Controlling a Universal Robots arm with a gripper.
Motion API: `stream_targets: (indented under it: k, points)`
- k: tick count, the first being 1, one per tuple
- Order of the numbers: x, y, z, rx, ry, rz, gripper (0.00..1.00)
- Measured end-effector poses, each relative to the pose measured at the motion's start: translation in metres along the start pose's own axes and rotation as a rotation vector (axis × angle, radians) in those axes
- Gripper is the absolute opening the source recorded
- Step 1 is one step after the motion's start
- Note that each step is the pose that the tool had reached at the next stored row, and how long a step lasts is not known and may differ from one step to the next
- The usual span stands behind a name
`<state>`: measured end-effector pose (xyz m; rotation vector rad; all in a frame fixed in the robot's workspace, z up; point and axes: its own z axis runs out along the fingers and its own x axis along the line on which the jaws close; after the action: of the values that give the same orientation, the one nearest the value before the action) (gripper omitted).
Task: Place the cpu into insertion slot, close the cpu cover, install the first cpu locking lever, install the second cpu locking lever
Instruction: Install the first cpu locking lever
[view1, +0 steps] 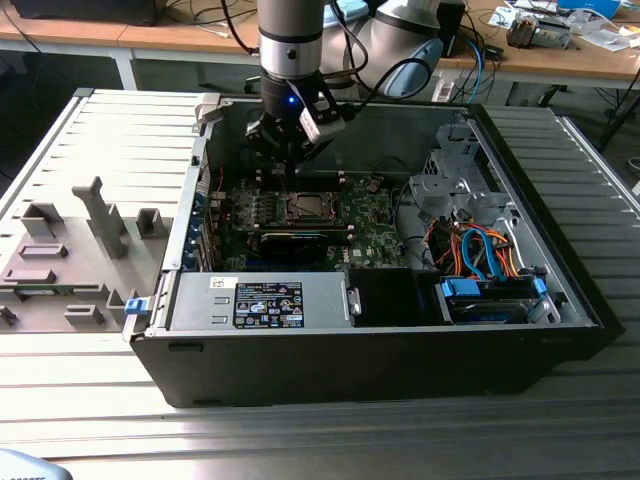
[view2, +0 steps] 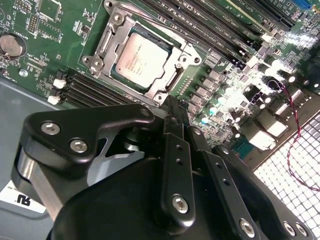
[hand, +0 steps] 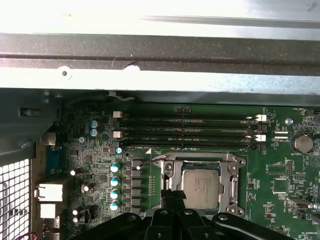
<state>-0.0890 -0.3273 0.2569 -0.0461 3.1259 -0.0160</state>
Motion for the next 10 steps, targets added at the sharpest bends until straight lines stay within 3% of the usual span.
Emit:
stream_targets:
  k: [10]
  points:
    - [0.001, 0.0013, 0.0001, 0.0, 0.0, 0.0, 0.11]
